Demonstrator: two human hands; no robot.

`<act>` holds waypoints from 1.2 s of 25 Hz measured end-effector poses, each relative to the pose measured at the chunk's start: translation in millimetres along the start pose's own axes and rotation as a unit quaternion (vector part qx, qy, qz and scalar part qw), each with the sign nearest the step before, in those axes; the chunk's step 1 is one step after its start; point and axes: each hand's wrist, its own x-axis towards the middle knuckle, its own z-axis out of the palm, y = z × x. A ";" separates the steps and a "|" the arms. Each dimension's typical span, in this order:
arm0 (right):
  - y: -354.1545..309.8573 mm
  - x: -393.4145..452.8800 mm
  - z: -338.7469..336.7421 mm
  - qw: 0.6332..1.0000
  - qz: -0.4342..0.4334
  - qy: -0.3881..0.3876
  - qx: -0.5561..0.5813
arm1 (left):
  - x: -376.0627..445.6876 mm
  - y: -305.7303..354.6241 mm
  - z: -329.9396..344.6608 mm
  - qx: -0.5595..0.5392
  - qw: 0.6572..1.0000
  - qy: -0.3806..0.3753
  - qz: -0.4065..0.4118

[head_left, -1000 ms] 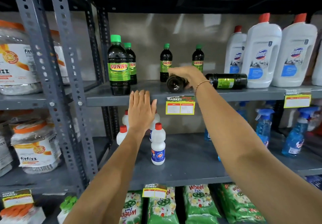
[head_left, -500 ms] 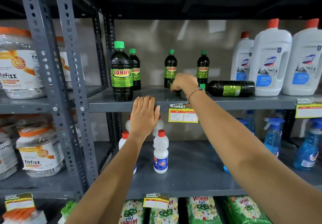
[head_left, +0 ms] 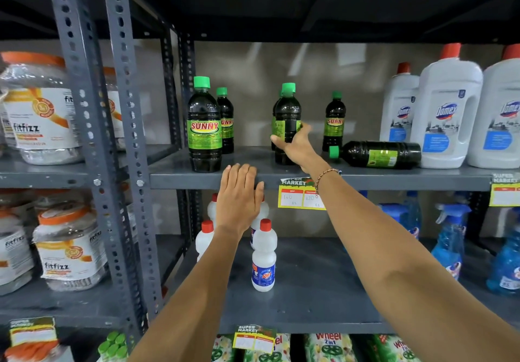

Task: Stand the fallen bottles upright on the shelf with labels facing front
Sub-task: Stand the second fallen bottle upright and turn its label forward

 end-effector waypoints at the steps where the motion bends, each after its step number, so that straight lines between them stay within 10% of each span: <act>1: 1.0 0.6 0.0 1.000 0.003 -0.007 0.000 | -0.9 -0.2 0.2 -0.001 1.000 0.000 0.000; 30: -3.1 -14.0 -3.1 0.981 0.044 0.017 -0.188 | -3.3 -4.1 -1.3 -0.020 1.000 -0.015 0.007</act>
